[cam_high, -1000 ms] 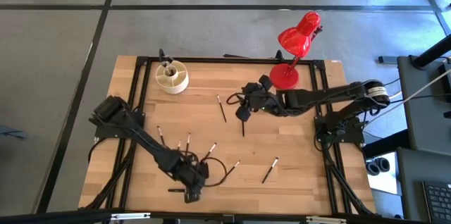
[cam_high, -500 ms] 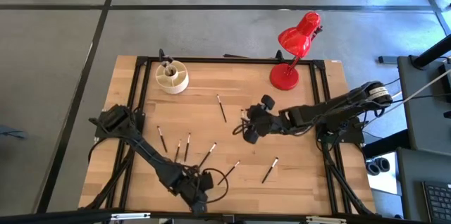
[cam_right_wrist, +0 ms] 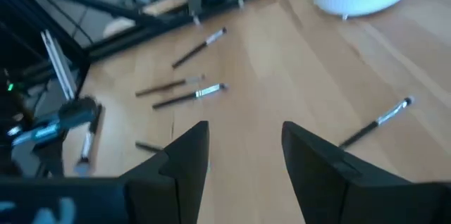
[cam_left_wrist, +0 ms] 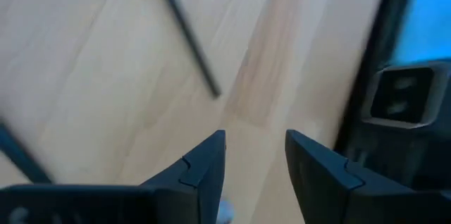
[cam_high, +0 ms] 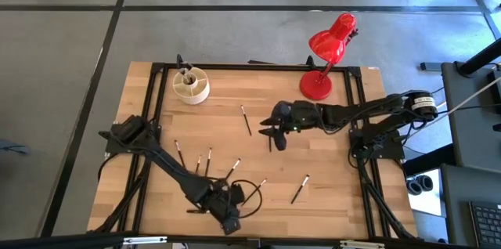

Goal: Put items in baskets/containers
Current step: Put the black powder brush into the white organizer

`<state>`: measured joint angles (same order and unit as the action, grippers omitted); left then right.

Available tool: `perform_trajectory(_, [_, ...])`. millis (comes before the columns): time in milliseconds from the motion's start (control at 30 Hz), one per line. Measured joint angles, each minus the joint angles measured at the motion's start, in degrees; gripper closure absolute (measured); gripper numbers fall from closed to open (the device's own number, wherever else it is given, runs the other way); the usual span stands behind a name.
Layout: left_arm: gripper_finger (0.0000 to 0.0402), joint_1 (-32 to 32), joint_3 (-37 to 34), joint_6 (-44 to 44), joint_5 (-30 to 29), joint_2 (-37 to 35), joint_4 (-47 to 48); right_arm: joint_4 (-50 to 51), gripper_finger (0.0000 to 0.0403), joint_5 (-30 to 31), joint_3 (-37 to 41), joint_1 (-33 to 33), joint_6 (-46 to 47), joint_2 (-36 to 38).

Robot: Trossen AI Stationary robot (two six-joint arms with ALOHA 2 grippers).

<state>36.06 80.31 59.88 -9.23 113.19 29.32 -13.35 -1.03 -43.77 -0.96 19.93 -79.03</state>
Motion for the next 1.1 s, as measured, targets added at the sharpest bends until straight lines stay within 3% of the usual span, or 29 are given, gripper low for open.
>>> perform_trajectory(233, [0.0258, 1.62, 0.0, 4.22, 7.86, 2.1, 0.78, 1.23, 0.0224, -0.11, 0.0, -2.04, -1.86, -0.03])
perform_trajectory(467, [0.0258, 3.01, 0.0, 4.55, 7.55, 2.1, 6.9, 1.02, 0.0224, -0.06, 0.0, -3.42, -3.78, -0.03])
perform_trajectory(767, [0.0261, 3.67, 0.0, 1.09, 2.23, 2.1, 9.31, 0.99, 0.0224, -0.08, 0.0, -3.4, -4.59, -0.03])
perform_trajectory(900, [0.028, 3.69, -0.51, -1.96, -0.26, 2.1, 9.62, 1.03, 0.0224, -0.09, 0.0, -3.4, -5.28, -0.06])
perform_trajectory(1100, [0.0323, 3.71, -3.02, -2.86, 4.44, 2.1, 9.9, 3.67, 0.0224, -0.08, 0.0, -3.37, -5.67, -0.06])
